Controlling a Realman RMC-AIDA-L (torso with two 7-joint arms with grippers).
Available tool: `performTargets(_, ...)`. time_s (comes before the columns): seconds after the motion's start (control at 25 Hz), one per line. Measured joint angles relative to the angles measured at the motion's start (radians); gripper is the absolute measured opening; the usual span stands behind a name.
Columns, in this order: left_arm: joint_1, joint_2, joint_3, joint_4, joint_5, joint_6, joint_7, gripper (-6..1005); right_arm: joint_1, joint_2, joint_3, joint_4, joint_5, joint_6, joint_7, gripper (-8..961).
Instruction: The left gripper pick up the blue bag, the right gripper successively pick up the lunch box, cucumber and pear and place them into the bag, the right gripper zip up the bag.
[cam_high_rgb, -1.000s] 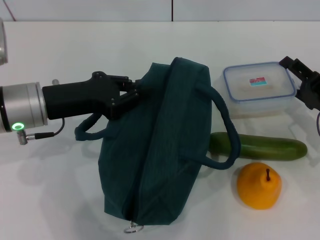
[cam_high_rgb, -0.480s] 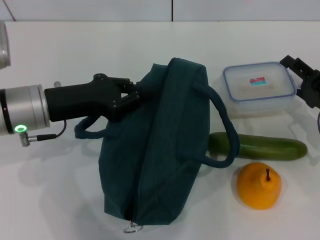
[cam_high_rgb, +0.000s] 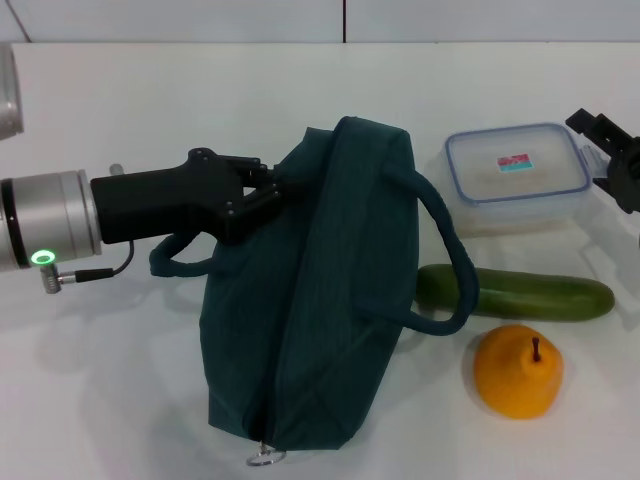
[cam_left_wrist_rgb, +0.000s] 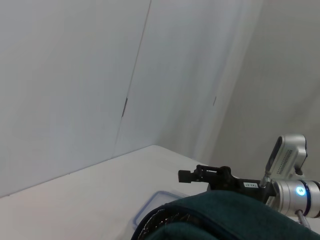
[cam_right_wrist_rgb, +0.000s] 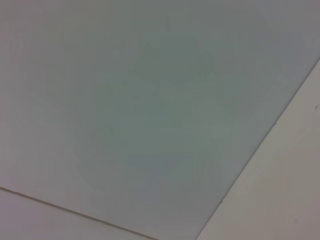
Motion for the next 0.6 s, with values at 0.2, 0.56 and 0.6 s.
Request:
performTargets(0.2, -0.002, 0.000, 0.000, 0.000, 0.000, 0.000, 0.000, 134, 0.006, 0.000, -0.005, 0.000, -0.004, 0.006, 0.000, 723)
performTargets(0.56, -0.004, 0.001, 0.000, 0.000, 0.000, 0.000, 0.001, 133, 0.010, 0.000, -0.011, 0.003, -0.008, 0.007, 0.000, 661)
performTargets(0.6, -0.004, 0.001, 0.000, 0.000, 0.000, 0.000, 0.001, 133, 0.010, 0.000, -0.011, 0.003, -0.009, 0.007, 0.000, 655)
